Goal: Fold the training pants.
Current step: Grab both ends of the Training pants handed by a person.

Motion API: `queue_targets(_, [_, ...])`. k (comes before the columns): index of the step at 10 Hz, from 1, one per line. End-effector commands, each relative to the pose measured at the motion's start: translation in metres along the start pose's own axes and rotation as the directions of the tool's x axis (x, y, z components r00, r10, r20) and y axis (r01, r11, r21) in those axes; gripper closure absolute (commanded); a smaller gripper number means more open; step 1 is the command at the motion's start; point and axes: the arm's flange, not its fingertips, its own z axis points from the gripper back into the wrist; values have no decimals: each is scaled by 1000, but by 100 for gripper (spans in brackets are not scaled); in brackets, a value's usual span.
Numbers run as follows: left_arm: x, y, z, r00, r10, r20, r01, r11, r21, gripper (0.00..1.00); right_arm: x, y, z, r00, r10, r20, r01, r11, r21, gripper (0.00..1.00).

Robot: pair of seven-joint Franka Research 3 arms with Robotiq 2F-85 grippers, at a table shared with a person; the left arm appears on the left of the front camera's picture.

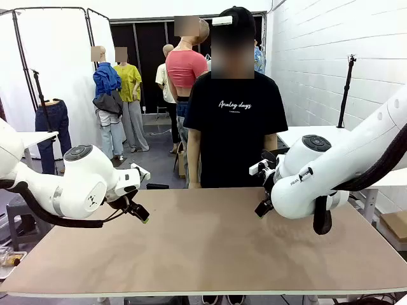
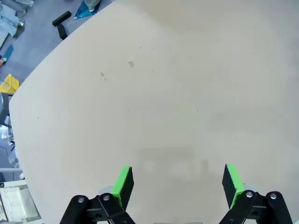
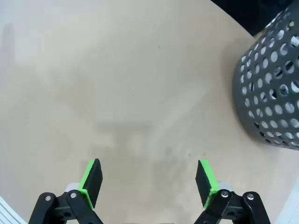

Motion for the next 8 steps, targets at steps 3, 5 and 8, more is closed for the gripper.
queue_targets(3, [0, 0, 0, 1000, 0, 0, 0, 1000, 0, 0, 0, 0, 0, 1000, 0, 0, 0, 1000, 0, 0])
queue_targets(5, [0, 0, 0, 1000, 0, 0, 0, 1000, 0, 0, 0, 0, 0, 1000, 0, 0, 0, 1000, 0, 0])
queue_targets(8, [0, 0, 0, 1000, 0, 0, 0, 1000, 0, 0, 0, 0, 0, 1000, 0, 0, 0, 1000, 0, 0])
